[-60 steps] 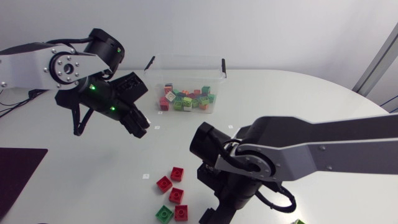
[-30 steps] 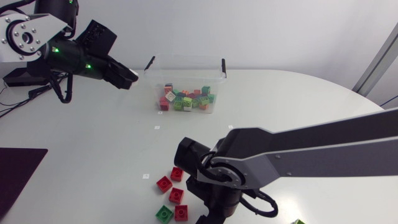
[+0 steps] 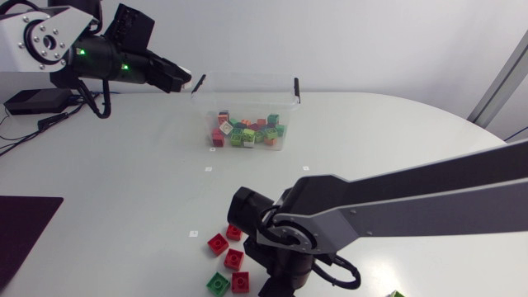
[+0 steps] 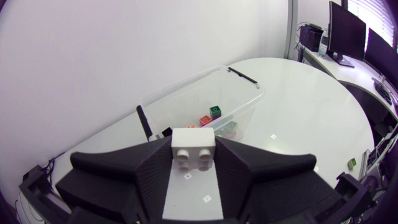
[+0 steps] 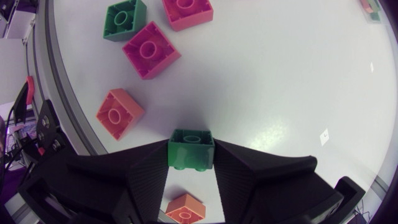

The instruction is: Place the duplo bricks in the container

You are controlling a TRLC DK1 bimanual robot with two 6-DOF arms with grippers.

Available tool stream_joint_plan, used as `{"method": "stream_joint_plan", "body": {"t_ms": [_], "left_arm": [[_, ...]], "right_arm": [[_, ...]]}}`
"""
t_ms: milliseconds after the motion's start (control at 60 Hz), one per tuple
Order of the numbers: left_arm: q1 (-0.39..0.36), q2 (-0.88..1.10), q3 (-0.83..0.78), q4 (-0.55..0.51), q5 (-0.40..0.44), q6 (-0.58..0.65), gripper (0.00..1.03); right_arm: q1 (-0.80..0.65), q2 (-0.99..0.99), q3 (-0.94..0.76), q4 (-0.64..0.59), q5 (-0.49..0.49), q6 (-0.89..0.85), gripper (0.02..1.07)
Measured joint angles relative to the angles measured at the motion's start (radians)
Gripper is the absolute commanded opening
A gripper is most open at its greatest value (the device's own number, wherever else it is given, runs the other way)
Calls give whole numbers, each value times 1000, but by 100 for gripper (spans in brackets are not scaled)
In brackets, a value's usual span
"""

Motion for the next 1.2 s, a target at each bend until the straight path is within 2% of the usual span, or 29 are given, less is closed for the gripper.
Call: {"method": "stream_joint_plan", "body": {"t_ms": [383,700,750,867,900,917,933,950,1200], "left_arm": [[-52,153,77,114,1,-58,6],[-52,370,233,187,1,-95,8],[-52,399,265,189,1,-99,13],[-52,467,343,192,0,-110,44],[-52,481,358,194,0,-110,74],[-52,492,370,194,0,-111,83],[-52,503,383,194,-7,-110,87],[-52,509,388,195,-11,-110,101],[-52,505,375,173,-23,-91,100]], "right_arm": [[-158,-132,21,-93,26,-46,41],[-322,-224,182,-122,21,-87,41],[-341,-227,208,-125,19,-87,41],[-392,-229,281,-124,-4,-91,39],[-404,-229,299,-124,-10,-95,39],[-414,-229,314,-124,-18,-95,39],[-424,-229,329,-124,-28,-100,39],[-431,-229,340,-123,-33,-103,39],[-500,-176,506,-61,-79,-113,39]]}}
